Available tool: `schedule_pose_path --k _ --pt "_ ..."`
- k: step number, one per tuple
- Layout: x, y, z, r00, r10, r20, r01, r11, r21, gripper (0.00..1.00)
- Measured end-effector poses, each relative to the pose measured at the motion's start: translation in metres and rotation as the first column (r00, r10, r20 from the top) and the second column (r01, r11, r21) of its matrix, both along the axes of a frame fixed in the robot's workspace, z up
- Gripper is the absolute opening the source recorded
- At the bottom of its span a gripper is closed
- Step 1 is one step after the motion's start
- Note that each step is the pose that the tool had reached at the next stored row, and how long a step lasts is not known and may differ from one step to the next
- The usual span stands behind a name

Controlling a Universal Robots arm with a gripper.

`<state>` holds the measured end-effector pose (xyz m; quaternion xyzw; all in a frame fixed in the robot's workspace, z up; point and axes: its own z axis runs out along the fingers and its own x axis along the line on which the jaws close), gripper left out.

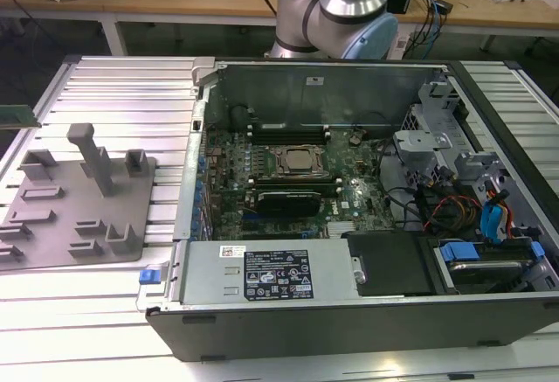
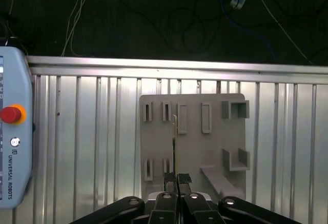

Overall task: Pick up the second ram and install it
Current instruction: 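Pick up the second ram and move it above second insertion slot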

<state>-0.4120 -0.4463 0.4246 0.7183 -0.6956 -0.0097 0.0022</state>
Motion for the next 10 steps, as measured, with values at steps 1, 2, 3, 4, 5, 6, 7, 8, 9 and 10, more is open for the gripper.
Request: schedule_pose_path --k 1,2,3,4,5,6,7,8,9,10 --pt "0.002 0.0000 0.0000 1.0000 0.000 0.0000 0.000 1.0000 0.0001 0.09" --pt "0.005 0.0000 0.0000 1.0000 0.000 0.0000 0.000 1.0000 0.0000 0.09" --pt "0.008 0.0000 0.0000 1.0000 0.000 0.0000 0.000 1.0000 0.0001 0.09" --pt "0.010 0.0000 0.0000 1.0000 0.000 -0.0001 0.000 1.0000 0.0000 0.09" --pt "0.012 0.0000 0.0000 1.0000 0.000 -0.0001 0.000 1.0000 0.0000 0.09" --pt "0.015 0.0000 0.0000 1.0000 0.000 -0.0001 0.000 1.0000 0.0000 0.09" --pt "0.018 0.0000 0.0000 1.0000 0.000 0.0000 0.000 1.0000 0.0001 0.09" --pt "0.021 0.0000 0.0000 1.0000 0.000 0.0001 0.000 1.0000 0.0001 0.09" --pt "0.023 0.0000 0.0000 1.0000 0.000 0.0001 0.000 1.0000 0.0001 0.09" --pt "0.029 0.0000 0.0000 1.0000 0.000 0.0000 0.000 1.0000 0.0000 0.09"
